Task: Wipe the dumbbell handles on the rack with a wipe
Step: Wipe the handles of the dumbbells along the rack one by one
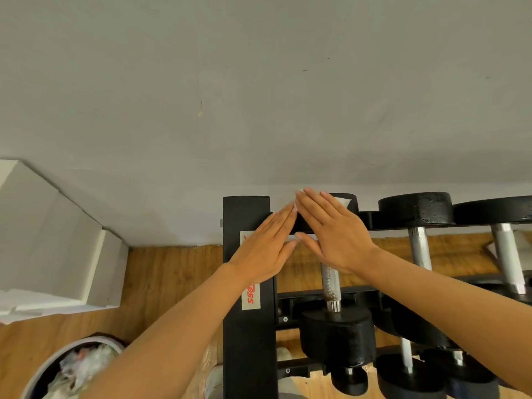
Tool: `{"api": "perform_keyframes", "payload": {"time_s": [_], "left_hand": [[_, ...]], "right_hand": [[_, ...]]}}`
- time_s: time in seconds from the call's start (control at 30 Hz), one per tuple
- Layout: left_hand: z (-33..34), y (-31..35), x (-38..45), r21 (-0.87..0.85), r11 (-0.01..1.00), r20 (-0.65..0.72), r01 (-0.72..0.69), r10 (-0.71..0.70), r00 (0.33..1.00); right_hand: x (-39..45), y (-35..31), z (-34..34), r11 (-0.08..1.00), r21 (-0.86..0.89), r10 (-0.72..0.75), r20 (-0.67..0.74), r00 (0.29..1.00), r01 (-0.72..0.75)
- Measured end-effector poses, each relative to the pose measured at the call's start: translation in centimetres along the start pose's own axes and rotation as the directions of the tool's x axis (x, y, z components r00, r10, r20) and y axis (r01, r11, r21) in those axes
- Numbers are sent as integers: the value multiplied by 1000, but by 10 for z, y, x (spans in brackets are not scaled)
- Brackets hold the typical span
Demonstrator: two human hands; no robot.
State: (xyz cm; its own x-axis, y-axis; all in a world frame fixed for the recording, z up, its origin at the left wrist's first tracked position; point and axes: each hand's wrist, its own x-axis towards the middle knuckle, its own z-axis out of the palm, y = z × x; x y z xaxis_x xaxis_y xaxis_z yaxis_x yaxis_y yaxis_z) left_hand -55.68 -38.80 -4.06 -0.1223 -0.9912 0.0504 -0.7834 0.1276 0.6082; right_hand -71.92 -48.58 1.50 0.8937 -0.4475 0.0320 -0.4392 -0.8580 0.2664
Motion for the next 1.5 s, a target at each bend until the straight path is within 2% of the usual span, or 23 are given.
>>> {"api": "perform_keyframes", "payload": {"time_s": [0.13, 0.3, 0.37, 0.47, 0.67, 0.8, 0.87, 0.97, 1.07, 1.13, 1.2, 1.27, 1.4, 1.5], "left_hand": [[3, 5, 2, -38, 999, -9, -4, 4, 1000], [10, 5, 2, -33, 999, -12, 8, -8, 1000], [9, 5, 3, -35, 999, -24, 3, -4, 1000], [8, 7, 4, -23, 1000, -56, -21, 20, 998], [11, 12, 9, 14, 999, -85, -34, 35, 996], [12, 17, 12, 34, 998, -95, -52, 55, 994], [12, 20, 14, 41, 997, -97, -64, 68, 993], [14, 22, 14, 65, 996, -102, -62, 69, 992], [13, 23, 14, 73, 996, -96, -55, 62, 993], [12, 22, 15, 99, 992, -105, -72, 82, 991], [12, 21, 16, 128, 989, -116, -80, 95, 989], [12, 20, 17, 162, 983, -110, -90, 109, 988], [9, 16, 20, 273, 950, -87, -152, 182, 979], [5, 13, 22, 351, 916, -66, -194, 231, 971]], "right_hand": [[-8, 0, 3, 1000, 6, 7, 18, 1000, -7], [-44, 5, 9, 997, 51, -47, -57, 997, 50], [-25, 9, 8, 996, 84, 26, -65, 998, -21], [-18, 1, 9, 949, 256, 213, -97, 972, -182], [-61, -16, 28, 906, 398, 224, -153, 963, -147], [-27, -6, 18, 811, 517, 404, -158, 901, -273], [-28, -11, 19, 767, 573, 451, -163, 878, -288], [-57, -26, 31, 747, 626, 395, -150, 906, -222], [-67, -15, 39, 775, 614, 313, -165, 935, -151], [-49, 0, 35, 752, 631, 367, -161, 916, -191], [-30, 10, 28, 639, 717, 481, -93, 872, -277], [-31, 8, 29, 587, 762, 498, -72, 864, -275], [-74, -11, 44, 622, 767, 377, -121, 918, -154], [-77, -1, 45, 661, 745, 303, -151, 941, -94]]}}
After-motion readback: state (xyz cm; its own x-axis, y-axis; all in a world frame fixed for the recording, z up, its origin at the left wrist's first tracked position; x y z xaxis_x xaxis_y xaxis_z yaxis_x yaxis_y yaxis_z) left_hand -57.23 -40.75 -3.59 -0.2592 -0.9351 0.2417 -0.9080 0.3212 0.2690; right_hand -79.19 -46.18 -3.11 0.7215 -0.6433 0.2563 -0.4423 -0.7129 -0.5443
